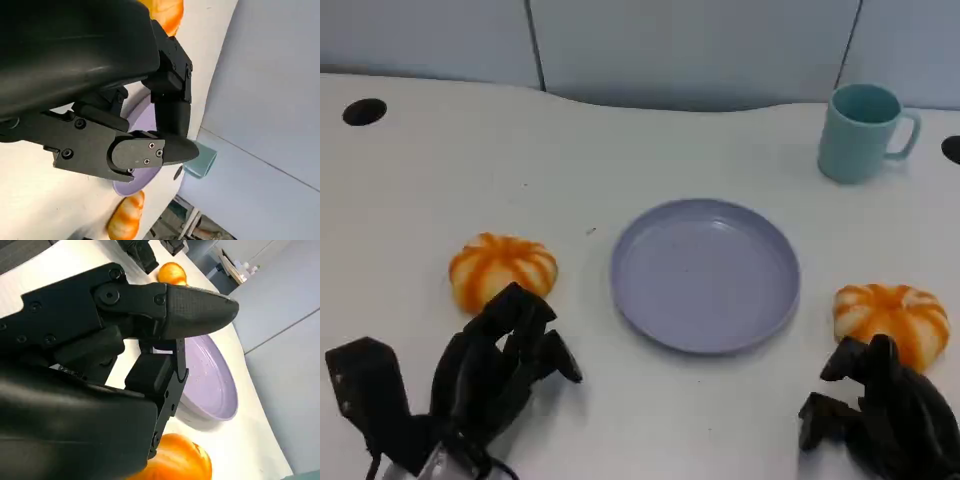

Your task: Grasp the bread from the table and place it into the plate.

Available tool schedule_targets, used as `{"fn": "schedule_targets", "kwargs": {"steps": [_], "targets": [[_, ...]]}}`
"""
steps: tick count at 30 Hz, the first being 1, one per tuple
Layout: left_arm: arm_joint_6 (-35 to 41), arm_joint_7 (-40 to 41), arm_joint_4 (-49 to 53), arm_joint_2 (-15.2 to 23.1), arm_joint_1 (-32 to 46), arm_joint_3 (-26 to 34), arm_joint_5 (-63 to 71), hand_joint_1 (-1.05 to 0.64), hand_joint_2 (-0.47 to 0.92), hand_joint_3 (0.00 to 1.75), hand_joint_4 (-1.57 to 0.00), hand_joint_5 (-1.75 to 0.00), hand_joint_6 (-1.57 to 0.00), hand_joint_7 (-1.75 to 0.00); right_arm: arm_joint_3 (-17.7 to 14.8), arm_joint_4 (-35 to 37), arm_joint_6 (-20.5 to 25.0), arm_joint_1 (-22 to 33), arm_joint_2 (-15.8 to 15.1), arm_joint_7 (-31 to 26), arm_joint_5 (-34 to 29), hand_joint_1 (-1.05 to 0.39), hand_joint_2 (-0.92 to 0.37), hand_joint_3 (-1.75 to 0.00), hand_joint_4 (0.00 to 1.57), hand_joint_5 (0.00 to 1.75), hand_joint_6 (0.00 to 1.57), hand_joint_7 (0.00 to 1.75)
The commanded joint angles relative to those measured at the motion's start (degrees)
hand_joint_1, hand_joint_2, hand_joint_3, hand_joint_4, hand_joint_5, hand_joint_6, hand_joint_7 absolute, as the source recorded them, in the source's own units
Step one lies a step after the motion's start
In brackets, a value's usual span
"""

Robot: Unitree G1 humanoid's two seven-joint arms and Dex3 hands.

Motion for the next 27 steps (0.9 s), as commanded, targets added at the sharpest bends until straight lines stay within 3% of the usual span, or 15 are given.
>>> {"fn": "schedule_targets", "kwargs": {"steps": [1, 2, 3, 4, 5, 10, 15, 21, 22, 25, 27], "targets": [[-15.1, 0.8, 1.1, 4.4, -0.8, -3.1, 9.1, -0.56, 0.92, 0.27, -0.64, -1.37, -0.52, -1.1, 0.1, 0.2, 0.7, 0.6, -0.2, -0.2, 0.2, -0.45, -0.92, -0.59, 1.2, 1.31, 1.04, 1.22], [-21.2, 2.3, 1.2, 6.1, -0.8, -4.5, 13.8, -0.56, 0.92, 0.24, -0.61, -1.13, -0.57, -0.69, 0.2, 0.4, 0.7, 0.5, -0.2, -0.1, 0.2, -0.45, -0.92, -0.58, 1.2, 1.31, 1.04, 1.22], [-26.0, 3.7, 1.5, 7.5, -1.0, -5.5, 17.3, -0.56, 0.92, 0.23, -0.55, -0.98, -0.57, -0.43, 0.2, 0.5, 0.8, 0.4, -0.1, 0.0, 0.4, -0.45, -0.92, -0.58, 1.2, 1.31, 1.04, 1.22], [-28.4, 4.6, 2.1, 8.1, -1.2, -5.9, 19.0, -0.53, 0.92, 0.21, -0.5, -0.86, -0.56, -0.25, 0.1, 0.5, 0.8, 0.4, 0.0, 0.1, 0.5, -0.45, -0.92, -0.58, 1.21, 1.31, 1.04, 1.22], [-29.9, 5.2, 2.8, 8.5, -1.5, -6.2, 19.9, -0.52, 0.92, 0.2, -0.48, -0.81, -0.56, -0.19, 0.1, 0.5, 0.8, 0.4, 0.0, 0.1, 0.5, -0.45, -0.92, -0.58, 1.21, 1.31, 1.04, 1.22], [-37.5, 16.5, 2.9, 13.6, -2.5, -9.0, 33.0, -0.55, 0.92, 0.11, -0.25, -0.59, -0.45, -0.02, 0.2, -0.2, 1.6, 0.6, 0.4, -0.9, 0.4, -0.45, -0.92, -0.57, 1.21, 1.31, 1.05, 1.22], [-39.6, 28.4, -0.4, 19.8, -3.2, -12.2, 47.6, -0.58, 0.92, 0.05, -0.09, -0.52, -0.31, 0.0, 0.4, -0.7, 2.1, 0.8, 0.4, -1.1, 0.4, -0.44, -0.92, -0.58, 1.21, 1.3, 1.04, 1.22], [-38.0, 37.1, -2.9, 23.4, -3.3, -15.6, 55.3, -0.64, 0.92, 0.03, -0.04, -0.48, -0.25, 0.0, 0.6, -1.2, 2.2, 0.9, 0.5, -1.7, 0.2, -0.43, -0.92, -0.57, 1.23, 1.29, 1.05, 1.22], [-35.0, 37.7, -6.0, 25.2, -3.2, -16.2, 58.7, -0.64, 0.92, 0.03, -0.04, -0.48, -0.25, 0.0, 0.5, -1.2, 2.4, 0.9, 0.5, -1.7, 0.5, -0.43, -0.92, -0.57, 1.23, 1.29, 1.05, 1.21], [-24.5, 38.2, -14.9, 29.7, -3.4, -18.8, 70.5, -0.68, 0.92, 0.02, 0.0, -0.25, -0.19, 0.0, 0.3, -1.0, 2.5, 0.8, 0.7, -1.5, 0.8, -0.44, -0.92, -0.57, 1.22, 1.29, 1.04, 1.22], [-19.2, 37.3, -17.5, 30.9, -4.0, -20.9, 74.9, -0.69, 0.92, 0.03, 0.0, -0.16, -0.15, -0.01, 0.2, -1.0, 2.7, 0.7, 0.7, -1.6, 1.0, -0.45, -0.92, -0.56, 1.2, 1.29, 1.03, 1.22]]}}
